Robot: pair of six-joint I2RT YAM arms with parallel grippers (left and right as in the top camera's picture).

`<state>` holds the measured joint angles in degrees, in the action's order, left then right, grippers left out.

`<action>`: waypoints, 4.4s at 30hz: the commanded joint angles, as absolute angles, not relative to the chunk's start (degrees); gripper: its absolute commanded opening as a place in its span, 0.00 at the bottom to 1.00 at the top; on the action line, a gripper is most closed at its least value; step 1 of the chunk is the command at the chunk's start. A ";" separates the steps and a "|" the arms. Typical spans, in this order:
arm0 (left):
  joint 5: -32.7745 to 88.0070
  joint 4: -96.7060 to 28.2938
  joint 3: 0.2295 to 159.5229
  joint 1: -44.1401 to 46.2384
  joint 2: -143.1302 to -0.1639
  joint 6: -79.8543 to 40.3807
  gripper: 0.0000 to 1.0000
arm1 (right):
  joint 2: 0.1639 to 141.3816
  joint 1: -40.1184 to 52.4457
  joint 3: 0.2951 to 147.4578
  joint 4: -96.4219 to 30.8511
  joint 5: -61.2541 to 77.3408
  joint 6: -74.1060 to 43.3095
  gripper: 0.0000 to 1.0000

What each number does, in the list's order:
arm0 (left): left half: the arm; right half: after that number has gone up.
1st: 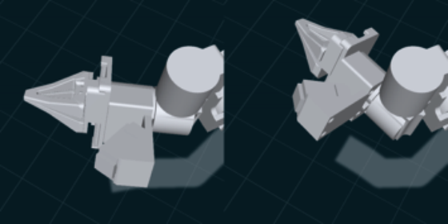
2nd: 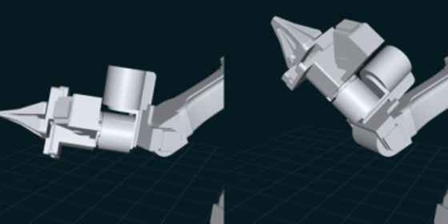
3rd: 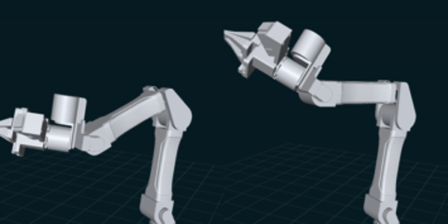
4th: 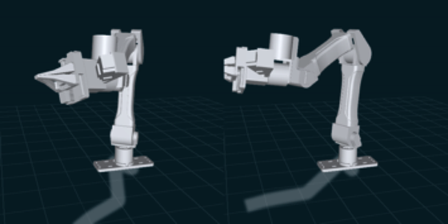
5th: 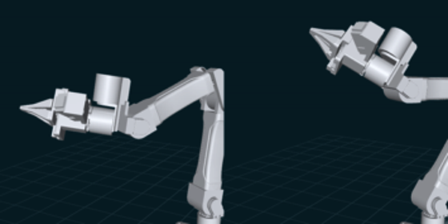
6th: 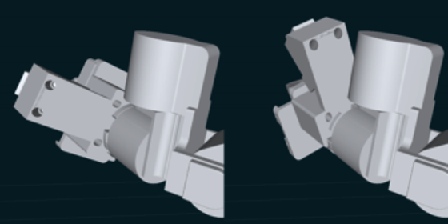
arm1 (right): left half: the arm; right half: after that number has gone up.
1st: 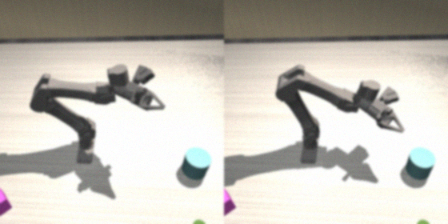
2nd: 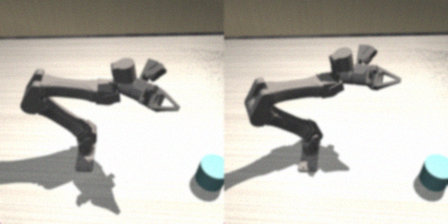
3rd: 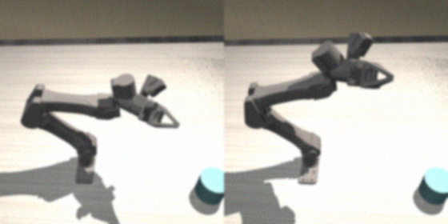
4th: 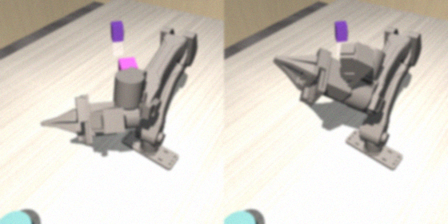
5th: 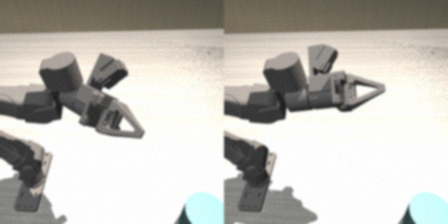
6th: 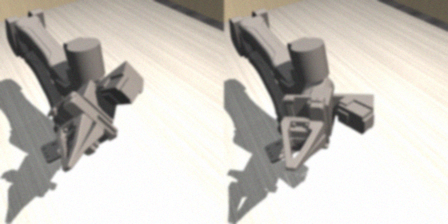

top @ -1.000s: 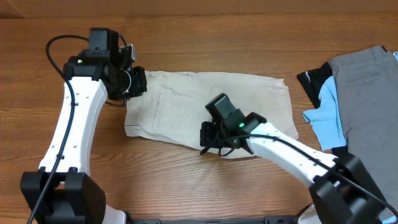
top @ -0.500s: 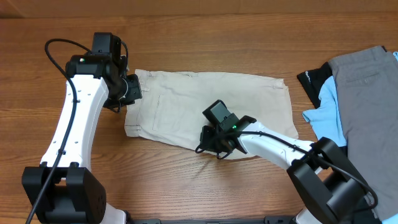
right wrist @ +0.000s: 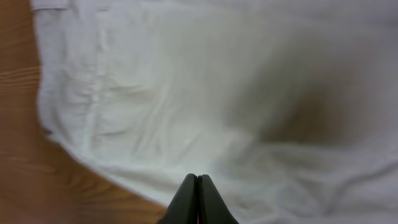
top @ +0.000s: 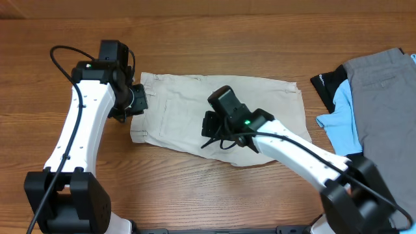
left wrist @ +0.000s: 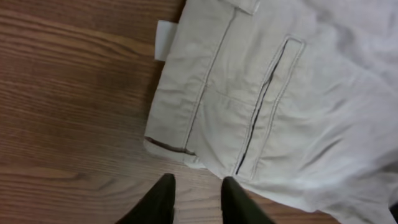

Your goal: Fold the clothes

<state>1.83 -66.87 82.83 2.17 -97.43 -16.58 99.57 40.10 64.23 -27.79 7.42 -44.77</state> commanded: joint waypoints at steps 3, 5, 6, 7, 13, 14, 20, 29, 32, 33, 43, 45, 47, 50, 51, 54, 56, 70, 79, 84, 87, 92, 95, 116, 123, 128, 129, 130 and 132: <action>0.89 -66.00 79.11 2.11 -97.82 -16.95 0.47 | 106.28 39.68 64.07 -25.76 4.08 -44.99 0.04; 0.84 -65.76 78.46 2.11 -97.84 -16.95 0.49 | 107.24 39.68 64.07 -25.78 2.85 -45.01 0.04; 0.84 -65.60 78.19 2.11 -97.84 -16.95 0.50 | 107.57 39.68 64.07 -25.74 2.57 -45.01 0.04; 0.84 -65.43 78.00 2.11 -97.84 -16.95 0.51 | 107.94 39.68 64.07 -25.56 2.57 -44.99 0.04; 1.06 -64.73 77.97 2.20 -97.84 -16.93 1.00 | 106.26 38.63 67.31 -29.41 2.59 -41.58 0.04; 1.06 -64.51 77.97 2.20 -97.84 -16.93 1.00 | 105.62 38.24 68.38 -31.05 2.55 -41.10 0.04; 1.06 -64.40 77.97 2.20 -97.84 -16.93 1.00 | 102.94 35.11 74.61 -41.30 3.77 -40.27 0.04; 1.06 -64.40 77.97 2.20 -97.84 -16.93 1.00 | 103.63 37.58 67.66 -36.91 3.95 -42.24 0.04; 1.04 -64.40 77.97 2.20 -97.84 -16.93 1.00 | 103.74 38.11 63.35 -30.89 3.90 -42.17 0.04; 1.06 -64.40 77.97 2.20 -97.84 -16.93 1.00 | 103.74 38.20 60.71 -26.81 3.92 -42.19 0.04; 1.04 -64.40 77.97 2.20 -97.84 -16.93 1.00 | 103.46 37.58 61.87 -25.91 6.07 -39.81 0.04; 1.06 -64.40 77.97 2.20 -97.84 -16.93 1.00 | 103.46 37.23 64.58 -28.77 6.00 -39.66 0.04; 1.06 -64.38 77.97 2.22 -97.84 -16.93 1.00 | 103.44 36.47 68.64 -31.51 5.82 -38.48 0.04; 1.04 -64.38 77.97 2.24 -97.84 -16.93 1.00 | 103.46 33.56 75.57 -36.45 5.85 -37.87 0.04; 1.04 -64.38 77.97 2.24 -97.84 -16.93 1.00 | 103.46 32.97 75.77 -36.75 5.85 -37.89 0.04; 1.04 -64.40 77.97 2.24 -97.84 -16.93 1.00 | 103.79 31.88 75.26 -36.73 5.82 -37.89 0.04; 1.06 -64.38 77.97 2.24 -97.84 -16.93 1.00 | 104.68 31.79 74.24 -35.81 5.82 -37.87 0.04; 1.04 -64.40 77.97 2.17 -97.84 -16.93 1.00 | 117.03 35.24 72.64 -29.43 6.04 -38.98 0.04; 1.06 -64.40 77.97 2.22 -97.84 -16.93 1.00 | 110.91 30.81 83.88 -39.86 6.04 -34.17 0.04; 1.06 -64.23 77.97 2.22 -97.84 -16.93 1.00 | 110.26 29.06 86.37 -39.57 5.93 -34.04 0.04; 1.04 -64.23 77.97 2.22 -97.84 -16.91 1.00 | 111.31 28.88 86.17 -38.61 4.12 -34.06 0.04; 1.04 -64.23 77.97 2.22 -97.84 -16.91 1.00 | 115.13 29.02 85.78 -35.05 2.00 -34.06 0.04; 1.04 -64.25 77.97 2.22 -97.84 -16.93 1.00 | 118.52 29.02 85.78 -32.21 1.93 -34.06 0.04; 1.04 -64.20 77.97 2.26 -97.84 -16.91 1.00 | 108.09 27.31 103.46 -52.69 3.07 -26.98 0.46; 1.04 -64.20 77.97 2.26 -97.84 -16.93 1.00 | 101.58 27.29 103.63 -70.26 3.11 -27.00 0.61; 1.06 -64.20 77.97 2.26 -97.84 -16.91 1.00 | 101.71 27.31 102.48 -76.93 3.07 -26.96 0.63; 1.04 -64.20 77.97 2.26 -97.84 -16.91 1.00 | 101.71 27.31 102.24 -77.58 3.07 -26.98 0.63; 1.04 -64.20 77.97 2.26 -97.84 -16.91 1.00 | 101.71 27.31 102.10 -78.19 3.09 -26.98 0.63; 1.04 -64.20 77.97 2.26 -97.84 -16.91 1.00 | 101.71 27.31 101.95 -79.02 3.27 -27.03 0.63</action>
